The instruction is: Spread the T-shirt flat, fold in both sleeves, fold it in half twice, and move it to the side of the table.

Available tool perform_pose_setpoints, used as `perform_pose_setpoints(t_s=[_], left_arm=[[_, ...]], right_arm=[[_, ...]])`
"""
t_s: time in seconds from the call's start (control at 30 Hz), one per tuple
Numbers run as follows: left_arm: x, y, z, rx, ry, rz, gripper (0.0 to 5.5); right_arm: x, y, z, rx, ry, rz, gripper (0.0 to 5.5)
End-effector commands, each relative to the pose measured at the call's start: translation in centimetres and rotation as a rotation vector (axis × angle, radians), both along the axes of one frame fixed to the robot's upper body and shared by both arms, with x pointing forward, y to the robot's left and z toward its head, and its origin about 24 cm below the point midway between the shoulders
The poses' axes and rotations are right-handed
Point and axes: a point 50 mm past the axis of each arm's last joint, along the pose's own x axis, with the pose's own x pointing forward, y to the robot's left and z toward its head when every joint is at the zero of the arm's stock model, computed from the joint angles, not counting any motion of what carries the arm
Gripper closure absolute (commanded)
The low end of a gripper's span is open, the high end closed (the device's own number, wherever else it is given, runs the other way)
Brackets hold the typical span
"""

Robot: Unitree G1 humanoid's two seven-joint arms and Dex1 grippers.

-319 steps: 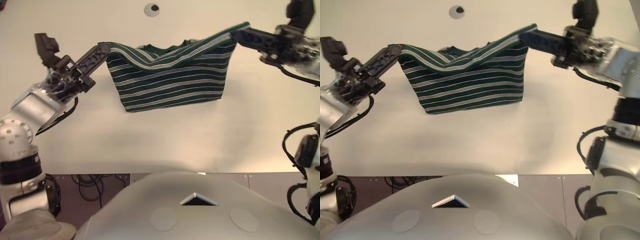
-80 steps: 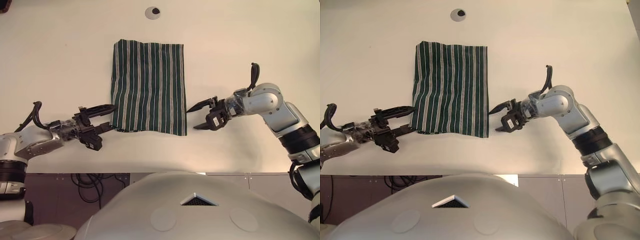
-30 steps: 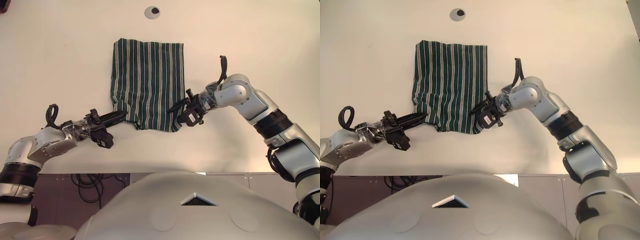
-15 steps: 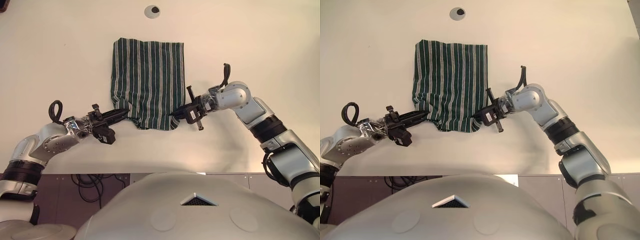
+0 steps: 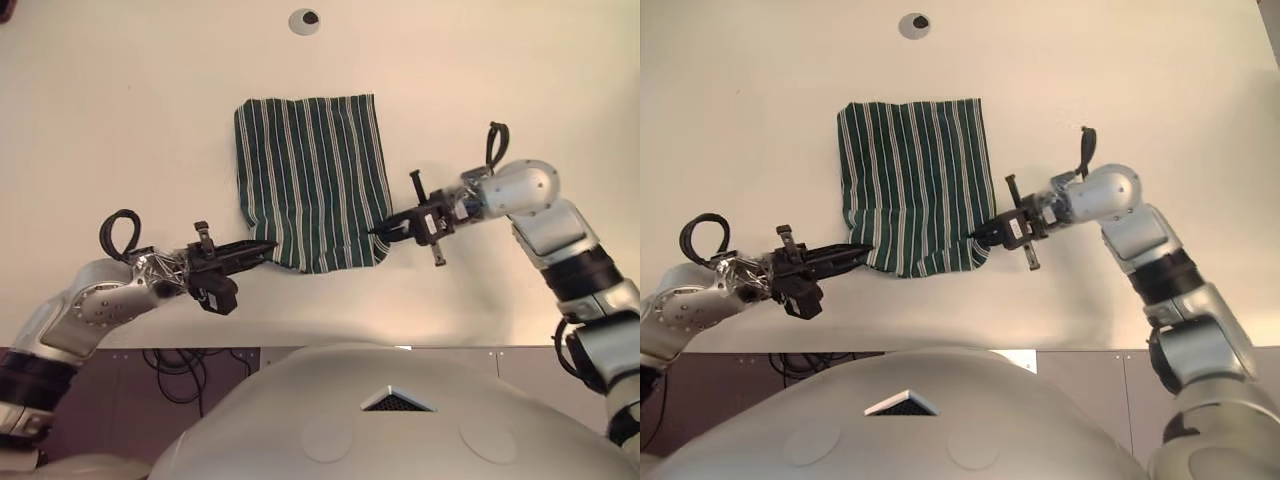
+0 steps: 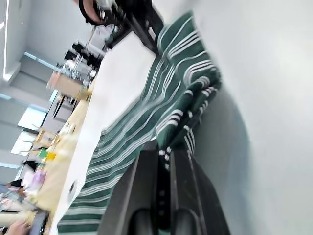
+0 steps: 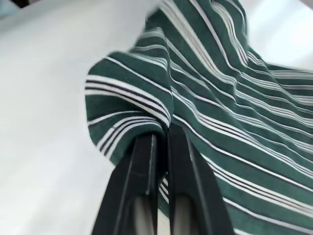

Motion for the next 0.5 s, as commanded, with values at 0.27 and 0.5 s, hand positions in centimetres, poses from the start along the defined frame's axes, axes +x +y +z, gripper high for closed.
perform_pose_setpoints(t_s=[0.27, 0.5], left_arm=[[1.4, -2.1, 4.3, -0.165, 0.284, 0.15, 5.48], [6.9, -1.7, 3.3, -0.266, 0.592, 0.317, 5.48]], right_arm=[[0.0, -2.3, 4.0, 0.014, 0.159, -0.124, 5.47], [4.5, -1.2, 3.8, 0.066, 0.345, -0.31, 5.47]])
